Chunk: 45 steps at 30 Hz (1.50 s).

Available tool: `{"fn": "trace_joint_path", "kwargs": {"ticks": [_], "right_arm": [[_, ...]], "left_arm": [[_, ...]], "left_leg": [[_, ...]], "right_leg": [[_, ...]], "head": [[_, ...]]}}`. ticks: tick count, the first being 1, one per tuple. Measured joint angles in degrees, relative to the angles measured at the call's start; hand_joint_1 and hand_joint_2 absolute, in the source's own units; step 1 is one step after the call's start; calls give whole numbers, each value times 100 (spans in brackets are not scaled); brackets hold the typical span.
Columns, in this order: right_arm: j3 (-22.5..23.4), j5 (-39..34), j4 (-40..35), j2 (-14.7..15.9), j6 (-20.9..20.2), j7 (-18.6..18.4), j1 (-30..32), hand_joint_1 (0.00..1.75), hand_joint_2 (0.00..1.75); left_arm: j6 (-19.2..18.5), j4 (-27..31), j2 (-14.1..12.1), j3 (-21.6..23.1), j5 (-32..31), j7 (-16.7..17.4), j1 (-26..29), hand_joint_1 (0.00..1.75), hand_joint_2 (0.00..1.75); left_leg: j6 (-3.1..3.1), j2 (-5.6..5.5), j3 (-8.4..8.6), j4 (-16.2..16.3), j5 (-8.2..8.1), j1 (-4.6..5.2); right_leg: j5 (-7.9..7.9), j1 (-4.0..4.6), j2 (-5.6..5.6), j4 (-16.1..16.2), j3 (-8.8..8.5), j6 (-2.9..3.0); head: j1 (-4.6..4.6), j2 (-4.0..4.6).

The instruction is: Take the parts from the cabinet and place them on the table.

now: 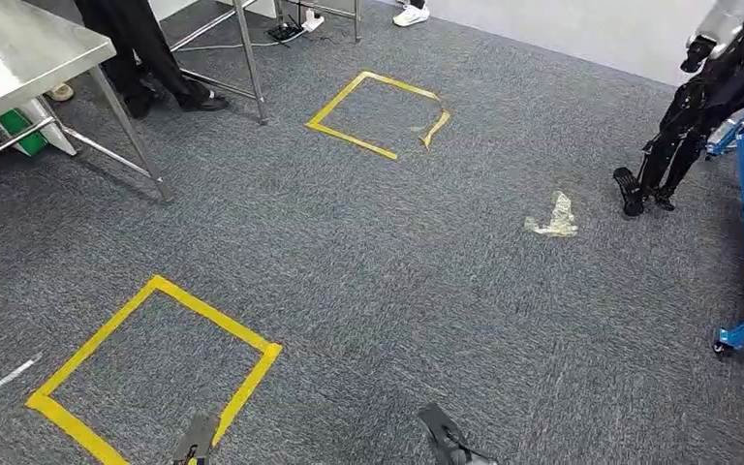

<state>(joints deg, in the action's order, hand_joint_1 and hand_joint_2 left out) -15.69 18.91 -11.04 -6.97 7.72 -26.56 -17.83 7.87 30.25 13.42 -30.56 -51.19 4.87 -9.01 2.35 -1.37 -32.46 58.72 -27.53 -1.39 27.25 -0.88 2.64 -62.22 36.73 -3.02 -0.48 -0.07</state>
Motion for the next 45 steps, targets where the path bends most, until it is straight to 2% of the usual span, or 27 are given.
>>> {"fn": "trace_joint_path", "kwargs": {"ticks": [2,4,5,7,8,9,10,13,14,15,16,18,19,20,22,23,24,28,29,31,33,35,37,39,43,44,45], "right_arm": [[0,111,-4,-17,-2,35,-7,0,0],[0,214,-4,-28,9,-22,0,0,0],[0,251,-4,-46,59,-83,1,0,0],[0,304,-11,-83,122,-138,-2,0,0],[0,315,-26,-112,142,-153,-2,0,0],[0,332,-50,-144,153,-162,-5,0,0],[0,341,-63,-174,168,-164,-3,0,0],[0,361,-68,-190,188,-164,48,0,0],[2,363,-72,-201,195,-164,79,0,0],[4,372,-79,-216,214,-164,81,0,0],[4,378,-87,-242,234,-155,79,0,0],[4,472,-103,-291,214,-109,104,0,0],[4,503,-103,-321,230,-127,122,0,0],[4,525,-105,-343,254,-160,137,0,0],[4,592,-122,-405,258,-184,144,0,0],[4,633,-142,-437,251,-227,143,0,0],[4,684,-155,-468,238,-280,141,0,0],[4,774,-181,-487,238,-275,262,0,0],[4,789,-184,-485,238,-275,282,0,0],[4,824,-203,-496,232,-273,270,0,0],[4,866,-212,-496,219,-273,258,0,0],[7,892,-212,-494,184,-273,272,0,0],[9,929,-214,-490,162,-273,262,0,0],[11,940,-240,-492,151,-273,241,0,0],[15,944,-253,-494,146,-275,226,0,0],[17,947,-256,-490,146,-275,223,0,0],[20,949,-260,-492,146,-278,228,0,0]], "left_arm": [[7,-68,-7,4,44,-2,21,0,0],[28,-94,-13,2,57,-13,53,0,0],[44,-96,-11,4,81,-22,62,0,0],[50,-96,-11,4,113,-37,79,0,0],[50,-96,-11,4,120,-42,90,0,0],[50,-96,-11,6,138,-50,111,0,0],[48,-96,-13,4,144,-52,133,0,0],[7,-81,9,31,146,-52,159,0,0],[2,-65,9,46,146,-52,169,0,0],[0,-65,2,48,146,-52,184,0,0],[-2,-66,-6,48,146,-52,216,0,0],[-55,-61,-31,48,175,-52,315,0,0],[-61,-48,-39,46,223,-46,366,0,0],[-68,-28,-46,44,271,-46,401,0,0],[-76,-22,-59,35,367,-50,417,0,0],[-96,-20,-72,28,409,-48,421,0,0],[-114,-24,-85,20,464,-46,431,0,0],[-61,-37,-70,-24,540,-127,547,0,0],[-48,-37,-59,-33,546,-138,552,0,0],[-4,-37,-57,-35,549,-149,555,0,0],[15,-37,-50,-39,542,-120,574,0,0],[20,-37,-48,-44,529,-83,568,0,0],[20,-24,-33,-46,522,-44,557,0,0],[26,-17,-26,-48,520,-33,539,0,0],[37,13,-9,-48,514,-22,523,0,0],[37,20,4,-48,514,-20,516,0,0],[37,26,2,-48,514,-20,510,0,0]], "left_leg": [[12,143,-12,2,-3,33],[21,298,-17,4,-11,44],[17,370,-15,4,-19,44],[-5,498,6,4,-39,41],[-30,555,27,4,-55,47],[-76,609,42,13,-88,101],[-106,660,56,8,-101,102],[-185,803,126,-34,-112,93],[-236,588,113,30,-182,52],[-239,319,21,262,-356,42],[-240,210,-142,617,-573,39],[-261,122,-572,1492,-944,39],[-267,117,-700,1701,-957,38],[-271,118,-700,1628,-828,26],[-280,99,-353,838,-310,-14],[-286,5,-128,369,-92,-44],[-284,-193,-10,126,-133,-63],[-108,-64,-12,79,-88,32],[-44,0,0,37,-45,-8],[19,86,-4,26,-41,18],[29,223,-10,28,-48,41],[29,327,-10,28,-53,44],[15,419,-1,29,-62,37],[-33,488,35,30,-89,48],[-171,629,97,-15,-110,68],[-214,660,106,-12,-134,59],[-243,454,69,86,-218,26]], "right_leg": [[389,-6,-155,-925,471,25],[494,-8,-195,-1423,737,-16],[401,-7,-208,-1246,654,-60],[51,-6,-309,-316,170,-138],[-106,7,-539,248,-147,-139],[-159,71,-694,352,-218,-70],[-193,87,-610,368,-212,9],[-210,103,-448,388,-198,106],[-243,-40,-382,429,-241,162],[-240,-20,-322,430,-241,195],[-246,-19,-283,430,-237,281],[-244,5,-132,428,-233,287],[-244,15,-66,428,-237,287],[-245,15,-2,425,-242,285],[-243,8,119,401,-247,280],[-241,7,168,376,-242,276],[-218,37,205,339,-219,237],[-254,18,324,366,-157,82],[-229,24,259,308,-102,60],[47,39,-95,-242,170,92],[393,23,-177,-1162,612,114],[440,8,-199,-1473,757,63],[148,-7,-244,-707,345,-31],[-105,-1,-575,311,-228,-54],[-120,102,-425,325,-219,110],[-150,44,-371,359,-249,163],[-169,-9,-314,373,-264,196]], "head": [[-13,0],[-13,0],[-13,0],[-15,0],[-17,0],[-11,0],[-8,0],[-11,0],[0,0],[-2,0],[16,0],[15,0],[11,0],[13,0],[13,0],[13,0],[11,0],[2,0],[5,0],[-35,0],[-32,0],[-32,0],[-37,0],[-39,0],[-22,0],[-24,0],[-15,2]]}}
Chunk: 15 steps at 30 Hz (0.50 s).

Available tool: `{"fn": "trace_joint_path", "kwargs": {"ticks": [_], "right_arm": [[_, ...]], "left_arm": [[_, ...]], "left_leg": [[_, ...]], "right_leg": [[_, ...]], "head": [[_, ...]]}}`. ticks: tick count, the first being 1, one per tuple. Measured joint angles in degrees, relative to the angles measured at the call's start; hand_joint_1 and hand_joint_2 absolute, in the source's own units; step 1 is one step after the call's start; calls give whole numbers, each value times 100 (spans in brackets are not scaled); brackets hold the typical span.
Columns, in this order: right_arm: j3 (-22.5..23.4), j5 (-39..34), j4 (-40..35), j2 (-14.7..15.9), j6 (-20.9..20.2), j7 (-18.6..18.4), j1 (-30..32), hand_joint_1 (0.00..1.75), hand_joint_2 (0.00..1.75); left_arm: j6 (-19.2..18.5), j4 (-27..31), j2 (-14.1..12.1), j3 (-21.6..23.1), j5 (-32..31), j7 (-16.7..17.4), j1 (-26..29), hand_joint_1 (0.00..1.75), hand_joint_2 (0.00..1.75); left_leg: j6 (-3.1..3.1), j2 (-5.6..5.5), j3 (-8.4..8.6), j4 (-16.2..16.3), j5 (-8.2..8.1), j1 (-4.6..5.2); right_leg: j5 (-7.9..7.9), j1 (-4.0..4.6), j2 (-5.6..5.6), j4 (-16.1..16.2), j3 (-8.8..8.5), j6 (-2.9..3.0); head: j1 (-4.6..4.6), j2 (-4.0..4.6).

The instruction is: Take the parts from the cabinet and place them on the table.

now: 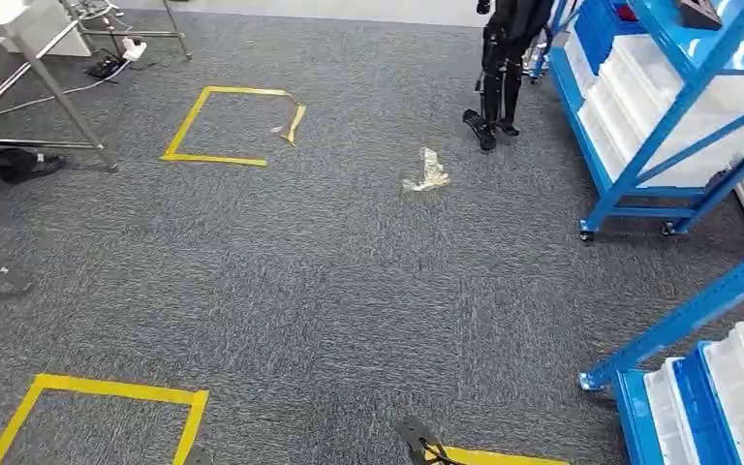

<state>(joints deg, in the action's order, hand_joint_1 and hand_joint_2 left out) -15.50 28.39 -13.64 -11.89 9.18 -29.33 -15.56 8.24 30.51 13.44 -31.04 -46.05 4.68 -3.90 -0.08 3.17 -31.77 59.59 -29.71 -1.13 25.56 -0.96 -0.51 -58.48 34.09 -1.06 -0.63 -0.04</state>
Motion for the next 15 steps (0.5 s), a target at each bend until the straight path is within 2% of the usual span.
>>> {"fn": "trace_joint_path", "kwargs": {"ticks": [1,3,4,5,6,7,8,9,10,11,13,14,15], "right_arm": [[2,0,0,2,2,0,-8,0,0],[2,2,0,-18,0,0,-11,0,0],[2,0,0,-17,0,0,0,0,0],[4,0,0,-13,0,0,9,0,0],[9,0,0,-11,0,0,13,0,0],[13,0,0,-11,0,0,11,0,0],[20,0,0,-15,0,0,8,0,0],[26,11,0,-26,0,0,2,0,0],[31,28,0,-28,0,0,-11,0,0],[33,35,0,-31,-2,0,-20,0,0],[44,50,0,-26,-4,0,-17,0,0],[55,59,0,-24,-4,0,-19,0,0],[74,68,0,-22,-4,2,-21,0,0]], "left_arm": [[2,0,0,0,0,0,1,0,0],[0,0,-2,0,0,2,17,0,0],[0,0,-2,0,0,4,26,0,0],[0,0,-2,0,0,4,34,0,0],[0,0,-2,0,0,4,38,0,0],[0,0,-2,0,0,4,37,0,0],[0,0,-9,-2,0,4,34,0,0],[0,0,-15,-2,0,4,30,0,0],[-4,2,-15,-2,-4,9,27,0,0],[-7,2,-13,0,-22,18,27,0,0],[-13,24,-2,-2,-61,55,22,0,0],[-13,50,2,0,-74,72,13,0,0],[-18,72,7,2,-107,94,-2,0,0]], "left_leg": [[-1,-193,-134,308,-214,-6],[-19,-319,-597,1234,-658,-1],[-24,-334,-792,1588,-756,-2],[-22,-334,-881,1700,-721,-2],[-16,-333,-836,1528,-533,-5],[-9,-336,-685,1193,-296,-9],[-2,-371,-425,646,0,-20],[5,-532,-206,183,200,-45],[4,-685,-122,-8,133,-41],[32,-622,-138,4,155,-29],[111,-557,-141,3,164,31],[165,-518,-120,-48,198,9],[209,-457,-99,-83,231,-1]], "right_leg": [[7,0,33,1,-3,81],[16,26,123,0,-3,113],[17,36,174,-1,-4,115],[17,44,228,-3,-10,114],[18,45,289,-6,-16,113],[19,44,346,-8,-28,111],[21,39,408,-12,-45,107],[23,38,458,-25,-47,102],[47,110,488,-72,-9,60],[40,91,514,-54,8,36],[0,53,591,-11,22,-50],[5,65,625,-9,78,-84],[44,60,429,-109,91,-93]], "head": [[4,-2],[13,-2],[13,-2],[11,-2],[13,-2],[13,0],[13,-2],[13,-2],[11,0],[-2,-2],[4,-2],[4,-2],[4,-2]]}}
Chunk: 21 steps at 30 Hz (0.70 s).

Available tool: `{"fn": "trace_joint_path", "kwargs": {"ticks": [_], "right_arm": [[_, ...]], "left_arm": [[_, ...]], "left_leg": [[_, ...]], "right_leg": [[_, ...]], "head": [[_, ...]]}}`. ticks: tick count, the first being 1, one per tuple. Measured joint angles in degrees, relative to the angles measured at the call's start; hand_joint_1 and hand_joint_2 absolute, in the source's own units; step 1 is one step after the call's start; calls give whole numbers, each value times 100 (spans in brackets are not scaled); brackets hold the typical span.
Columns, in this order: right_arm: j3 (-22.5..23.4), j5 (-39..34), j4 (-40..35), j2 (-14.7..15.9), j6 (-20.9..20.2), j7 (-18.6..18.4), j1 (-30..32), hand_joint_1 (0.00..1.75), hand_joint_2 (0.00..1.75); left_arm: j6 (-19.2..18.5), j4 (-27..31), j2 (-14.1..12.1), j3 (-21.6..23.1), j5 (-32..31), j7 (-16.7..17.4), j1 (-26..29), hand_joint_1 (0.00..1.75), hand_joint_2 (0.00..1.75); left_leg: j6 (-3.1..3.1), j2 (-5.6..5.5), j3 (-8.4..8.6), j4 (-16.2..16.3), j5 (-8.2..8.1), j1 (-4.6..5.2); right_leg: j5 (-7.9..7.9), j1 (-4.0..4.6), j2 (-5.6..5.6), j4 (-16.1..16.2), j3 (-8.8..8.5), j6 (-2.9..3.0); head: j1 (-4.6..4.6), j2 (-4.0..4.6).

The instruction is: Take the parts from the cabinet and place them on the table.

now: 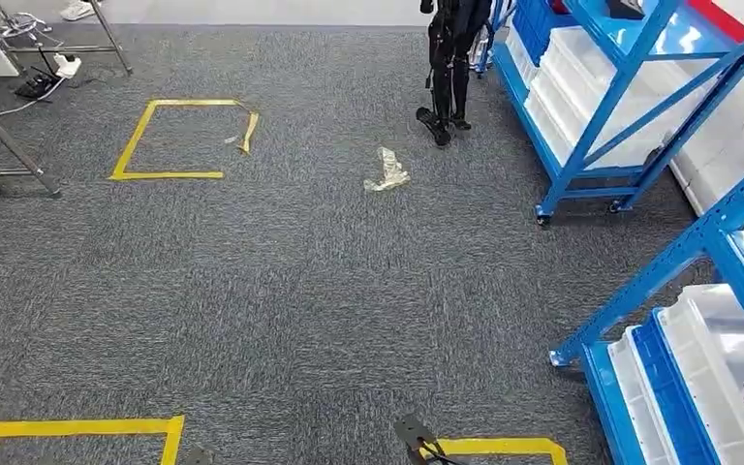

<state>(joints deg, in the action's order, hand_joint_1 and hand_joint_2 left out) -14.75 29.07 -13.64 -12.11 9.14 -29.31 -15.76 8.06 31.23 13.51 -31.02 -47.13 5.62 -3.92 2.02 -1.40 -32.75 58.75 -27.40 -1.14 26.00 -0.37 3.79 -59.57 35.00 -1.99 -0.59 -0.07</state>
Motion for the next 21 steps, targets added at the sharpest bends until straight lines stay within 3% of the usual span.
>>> {"fn": "trace_joint_path", "kwargs": {"ticks": [1,2,4,5,6,8,9,10,11,14,15,16,17,19,20,21], "right_arm": [[15,9,0,0,0,2,-16,0,0],[22,20,0,0,0,9,-43,0,0],[63,48,0,0,0,17,-56,0,0],[85,63,0,4,0,17,-49,0,0],[111,83,0,9,0,20,-42,0,0],[155,120,0,15,0,17,-53,0,0],[175,142,0,17,0,20,-66,0,0],[195,166,0,9,0,17,-82,0,0],[210,179,-2,4,0,17,-93,0,0],[262,256,-2,11,-4,-4,-99,0,0],[280,284,-2,9,-7,-22,-106,0,0],[299,306,-2,9,-7,-33,-119,0,0],[308,317,-2,7,-7,-33,-137,0,0],[339,323,-2,-7,-15,-33,-150,0,0],[354,323,0,-2,-22,-37,-146,0,0],[378,326,0,9,-22,-39,-144,0,0]], "left_arm": [[-4,24,4,0,-15,15,-7,0,0],[-13,28,4,-2,-28,26,-7,0,0],[-22,48,4,-2,-67,50,-1,0,0],[-26,61,4,-2,-79,70,-5,0,0],[-33,72,4,0,-105,83,-12,0,0],[-39,72,7,9,-138,100,-36,0,0],[-39,72,7,18,-153,114,-54,0,0],[-37,72,2,20,-162,118,-68,0,0],[-26,72,0,22,-164,118,-79,0,0],[-11,72,7,22,-168,127,-111,0,0],[-4,72,11,24,-166,124,-128,0,0],[4,72,7,22,-166,111,-138,0,0],[18,68,7,22,-166,109,-138,0,0],[24,54,4,22,-168,109,-135,0,0],[28,46,4,22,-170,109,-132,0,0],[31,39,4,26,-177,109,-133,0,0]], "left_leg": [[41,29,3,-8,0,4],[58,85,2,-8,-7,12],[69,224,-5,-6,-14,26],[69,270,-5,-6,-15,27],[63,320,-4,-5,-19,25],[41,399,12,-5,-33,18],[15,434,33,-3,-49,19],[-19,460,41,3,-68,57],[-61,493,49,6,-90,75],[-153,603,100,-40,-84,50],[-199,546,80,7,-140,7],[-208,351,-9,207,-283,2],[-209,250,-160,548,-480,-1],[-231,141,-619,1455,-863,-1],[-234,134,-782,1723,-898,-2],[-233,133,-797,1677,-786,-4]], "right_leg": [[118,13,-203,-215,113,11],[294,5,-267,-598,301,28],[626,-19,-296,-1542,768,29],[642,-31,-300,-1725,861,-4],[571,-45,-308,-1614,814,-50],[232,-70,-375,-748,365,-155],[41,-74,-548,-123,19,-190],[49,-55,-745,63,-53,-138],[19,-1,-668,90,-102,-93],[7,21,-531,84,-77,9],[-26,-95,-464,121,-117,67],[-17,-76,-420,124,-120,109],[-18,-71,-393,124,-120,182],[-16,-43,-297,122,-116,216],[-16,-31,-242,121,-120,216],[-15,-27,-184,118,-126,215]], "head": [[-26,0],[-37,0],[-31,0],[-35,0],[-35,0],[-33,2],[-39,0],[-39,0],[-28,0],[-28,0],[-26,0],[-17,2],[-6,0],[-2,2],[-4,0],[-4,0]]}}
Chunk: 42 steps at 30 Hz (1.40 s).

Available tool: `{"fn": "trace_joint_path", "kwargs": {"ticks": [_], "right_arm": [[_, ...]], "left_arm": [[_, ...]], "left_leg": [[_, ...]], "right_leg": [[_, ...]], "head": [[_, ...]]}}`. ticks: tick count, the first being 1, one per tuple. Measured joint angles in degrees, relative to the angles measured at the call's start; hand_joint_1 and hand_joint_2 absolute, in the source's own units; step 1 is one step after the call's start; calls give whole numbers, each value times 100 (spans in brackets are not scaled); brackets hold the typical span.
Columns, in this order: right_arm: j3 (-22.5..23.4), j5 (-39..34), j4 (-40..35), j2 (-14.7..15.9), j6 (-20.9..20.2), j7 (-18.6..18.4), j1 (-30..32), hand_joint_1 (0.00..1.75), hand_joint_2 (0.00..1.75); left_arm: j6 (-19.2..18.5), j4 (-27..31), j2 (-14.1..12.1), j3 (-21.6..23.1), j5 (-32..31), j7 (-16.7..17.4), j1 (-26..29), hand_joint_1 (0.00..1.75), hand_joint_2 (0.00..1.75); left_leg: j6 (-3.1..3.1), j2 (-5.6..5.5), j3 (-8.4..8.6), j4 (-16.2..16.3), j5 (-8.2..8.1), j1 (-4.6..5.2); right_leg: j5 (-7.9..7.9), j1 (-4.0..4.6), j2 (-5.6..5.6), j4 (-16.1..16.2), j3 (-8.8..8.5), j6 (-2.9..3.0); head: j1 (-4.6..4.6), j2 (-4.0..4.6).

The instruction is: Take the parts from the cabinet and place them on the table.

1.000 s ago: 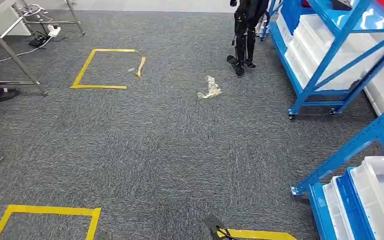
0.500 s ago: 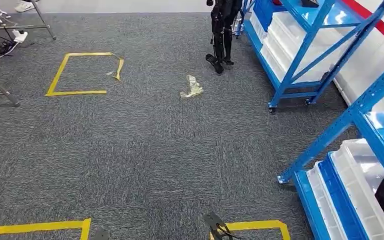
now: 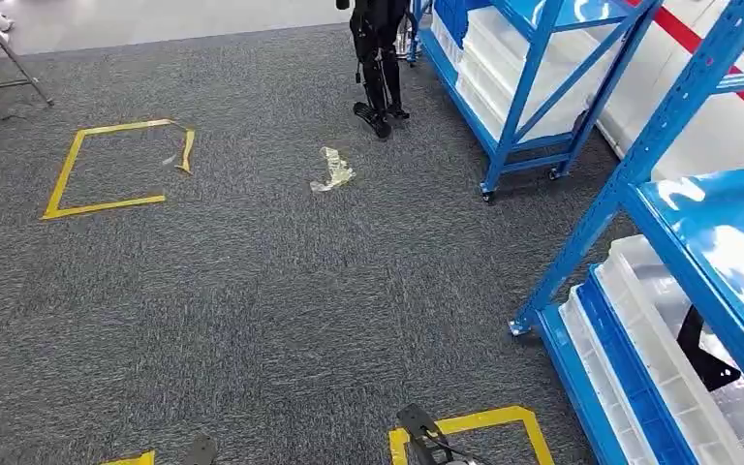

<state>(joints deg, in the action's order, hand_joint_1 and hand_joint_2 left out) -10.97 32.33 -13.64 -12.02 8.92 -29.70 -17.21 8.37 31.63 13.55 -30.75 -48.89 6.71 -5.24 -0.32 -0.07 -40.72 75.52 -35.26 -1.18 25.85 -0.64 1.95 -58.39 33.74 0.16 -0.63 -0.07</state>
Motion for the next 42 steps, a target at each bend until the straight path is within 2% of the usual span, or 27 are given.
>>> {"fn": "trace_joint_path", "kwargs": {"ticks": [3,4,5,8,9,10,11,13,14,16,18,19,20,23,24,25,26,28,29,30,31,33,34,35,39,41,42], "right_arm": [[28,7,-2,7,0,0,-10,0,0],[44,15,0,4,0,0,-15,0,0],[57,28,0,2,0,0,-28,0,0],[87,66,0,9,0,-4,-16,0,0],[101,88,0,13,-2,-11,-17,0,0],[103,116,0,11,-11,-11,-25,0,0],[103,151,0,9,-26,-11,-45,0,0],[107,199,0,9,-70,-11,-60,0,0],[109,208,0,11,-77,-13,-50,0,0],[114,219,0,13,-76,-15,-35,0,0],[118,240,0,13,-76,-15,-47,0,0],[120,258,0,4,-83,-15,-60,0,0],[124,267,0,-9,-87,-15,-73,0,0],[151,299,0,-9,-90,-13,-73,0,0],[157,299,0,-9,-92,-13,-76,0,0],[162,306,0,-13,-90,-13,-78,0,0],[166,313,0,-18,-90,-13,-84,0,0],[173,321,0,-35,-105,-7,-93,0,0],[179,321,0,-39,-109,-7,-86,0,0],[190,323,2,-35,-111,-7,-72,0,0],[194,330,2,-31,-114,-7,-67,0,0],[203,356,2,-37,-118,-7,-71,0,0],[205,365,2,-48,-120,-7,-75,0,0],[205,372,2,-48,-120,-4,-79,0,0],[210,391,4,-48,-122,-2,-62,0,0],[216,396,4,-50,-122,-2,-68,0,0],[218,396,4,-50,-122,-2,-82,0,0]], "left_arm": [[4,-13,-15,20,-9,0,-17,0,0],[4,-22,-17,24,-9,0,-33,0,0],[4,-33,-15,33,-11,2,-51,0,0],[20,-50,-11,52,-4,17,-99,0,0],[37,-66,-9,57,11,17,-127,0,0],[66,-81,-13,57,37,4,-150,0,0],[88,-103,-15,55,55,-7,-166,0,0],[123,-171,-28,50,120,-28,-168,0,0],[136,-199,-37,46,131,-33,-168,0,0],[140,-234,-44,44,155,-44,-169,0,0],[144,-260,-44,41,168,-61,-175,0,0],[151,-269,-55,39,190,-85,-176,0,0],[162,-280,-61,39,227,-105,-176,0,0],[179,-328,-66,35,271,-144,-182,0,0],[186,-334,-61,33,291,-160,-183,0,0],[192,-350,-70,31,304,-179,-187,0,0],[201,-372,-72,31,317,-197,-187,0,0],[206,-424,-87,17,345,-212,-181,0,0],[205,-446,-90,13,354,-219,-172,0,0],[208,-470,-98,11,356,-221,-164,0,0],[208,-479,-103,9,361,-223,-163,0,0],[216,-516,-116,-2,378,-236,-168,0,0],[225,-522,-127,-4,413,-238,-171,0,0],[238,-540,-136,-7,424,-245,-180,0,0],[256,-579,-135,-9,459,-275,-186,0,0],[258,-586,-138,-9,466,-293,-191,0,0],[258,-595,-142,-9,466,-295,-188,0,0]], "left_leg": [[7,-89,538,-1200,725,-46],[9,-291,680,-1507,748,-64],[27,-303,717,-1583,712,-51],[149,-199,744,-1613,748,18],[224,-133,777,-1678,800,-26],[257,-114,794,-1702,806,-1],[277,-60,793,-1702,807,8],[293,65,788,-1702,796,34],[298,119,785,-1701,792,37],[289,200,789,-1699,781,35],[252,272,814,-1697,757,27],[216,304,831,-1693,738,52],[170,332,838,-1687,708,83],[85,436,892,-1724,704,55],[42,449,886,-1710,667,33],[20,272,826,-1559,553,6],[22,155,697,-1270,372,2],[9,29,296,-464,3,5],[2,4,86,-80,-126,3],[2,-3,-50,111,-124,3],[4,-4,-34,-2,26,0],[8,-35,360,-869,577,-27],[5,-155,589,-1338,784,-58],[-1,-358,691,-1545,713,-69],[156,-214,721,-1609,773,5],[237,-129,749,-1664,818,-2],[276,-66,748,-1664,814,13]], "right_leg": [[3,-7,169,-19,-28,-10],[21,17,207,-39,-7,-48],[33,52,251,-70,35,-84],[-17,2,341,-19,71,-215],[9,3,300,-71,119,-245],[94,20,85,-231,190,-240],[252,23,-26,-574,372,-216],[576,9,-94,-1491,841,-194],[629,-3,-106,-1773,991,-216],[444,-36,-140,-1466,859,-309],[53,-65,-317,-362,282,-410],[18,-57,-555,-39,133,-381],[-12,10,-502,-20,86,-337],[-9,37,-359,-44,107,-240],[-42,-41,-299,-8,75,-174],[-38,-60,-250,-3,66,-133],[-40,-60,-218,-3,62,-72],[-31,-40,-142,-4,62,-41],[-31,-26,-97,-5,62,-40],[-30,-20,-46,-6,57,-40],[-29,-18,8,-9,50,-41],[-26,-25,124,-20,25,-47],[-19,-26,166,-35,23,-59],[-3,13,203,-66,48,-92],[-58,-4,333,-20,128,-235],[91,6,-6,-289,268,-250],[276,6,-79,-678,460,-225]], "head": [[0,0],[0,0],[-11,0],[-4,0],[-5,0],[-15,0],[-50,0],[-48,0],[-55,0],[-57,0],[-55,2],[-72,0],[-63,0],[-54,0],[-63,2],[-37,0],[-22,0],[-13,0],[-13,0],[-15,0],[-13,0],[-13,0],[-13,0],[-15,0],[-20,0],[-31,0],[-50,0]]}}
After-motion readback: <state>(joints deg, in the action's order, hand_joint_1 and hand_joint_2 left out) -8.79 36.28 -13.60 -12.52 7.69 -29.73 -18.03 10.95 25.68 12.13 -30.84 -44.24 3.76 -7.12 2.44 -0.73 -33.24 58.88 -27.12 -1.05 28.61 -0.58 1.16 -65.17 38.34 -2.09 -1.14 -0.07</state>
